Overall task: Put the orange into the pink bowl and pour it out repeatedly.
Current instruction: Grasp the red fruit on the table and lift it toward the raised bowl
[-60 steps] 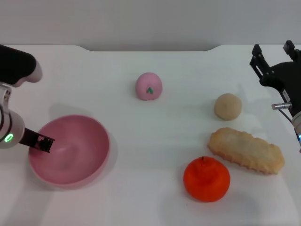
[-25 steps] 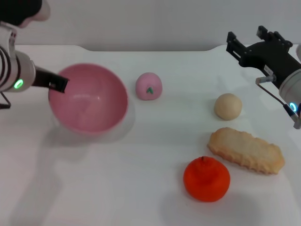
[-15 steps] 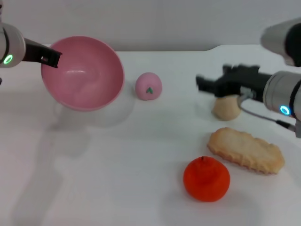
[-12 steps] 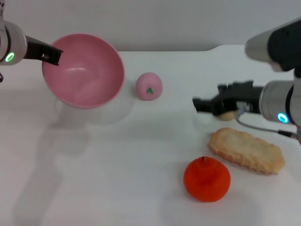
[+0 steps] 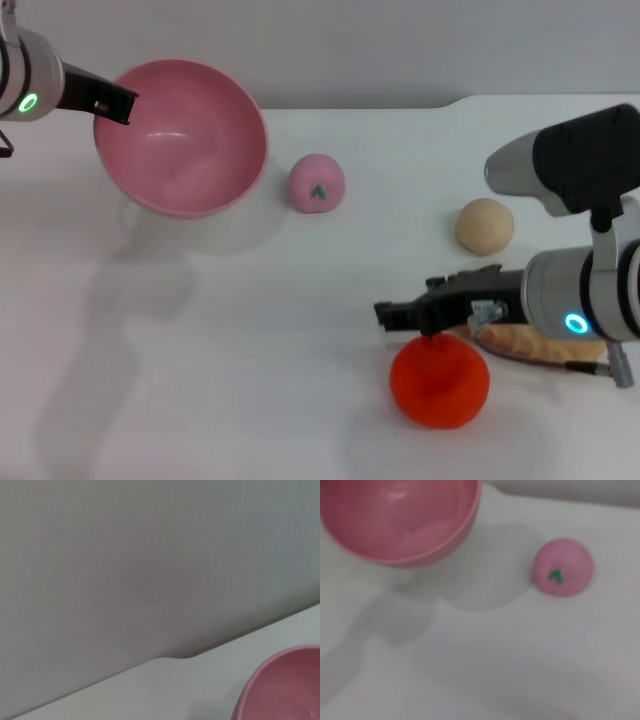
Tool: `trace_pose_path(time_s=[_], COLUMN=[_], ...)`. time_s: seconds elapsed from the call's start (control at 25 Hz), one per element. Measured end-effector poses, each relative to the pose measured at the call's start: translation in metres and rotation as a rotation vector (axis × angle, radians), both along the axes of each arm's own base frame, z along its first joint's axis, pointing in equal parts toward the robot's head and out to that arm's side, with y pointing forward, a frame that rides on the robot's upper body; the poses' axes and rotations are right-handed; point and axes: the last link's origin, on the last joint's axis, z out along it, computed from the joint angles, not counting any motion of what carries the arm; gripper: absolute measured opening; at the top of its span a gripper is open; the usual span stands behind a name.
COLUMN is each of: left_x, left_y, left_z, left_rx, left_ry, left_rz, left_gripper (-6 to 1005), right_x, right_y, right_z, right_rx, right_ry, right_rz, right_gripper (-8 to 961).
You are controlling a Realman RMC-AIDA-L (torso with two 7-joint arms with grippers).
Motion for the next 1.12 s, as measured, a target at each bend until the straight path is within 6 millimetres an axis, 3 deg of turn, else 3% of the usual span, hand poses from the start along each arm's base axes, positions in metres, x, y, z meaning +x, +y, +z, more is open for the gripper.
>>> trace_pose_path(time_s=[0.68, 1.12], left_x=[0.0, 0.0], left_y=[0.007, 0.008], left_z=[-0.001, 0.0], left_rx=[-0.022, -0.02], left_ry=[0.015, 0.015], left_rz=[-0.003, -0.002], left_gripper=[41, 41], right_x=[0.017, 0.03], right_y=[-0.016, -0.017], right_z=[-0.014, -0.015], right_rx=[-0.083, -0.094], right_ry=[-0.031, -0.073], right_rz=[-0.116, -0.188], right_gripper=[754, 666])
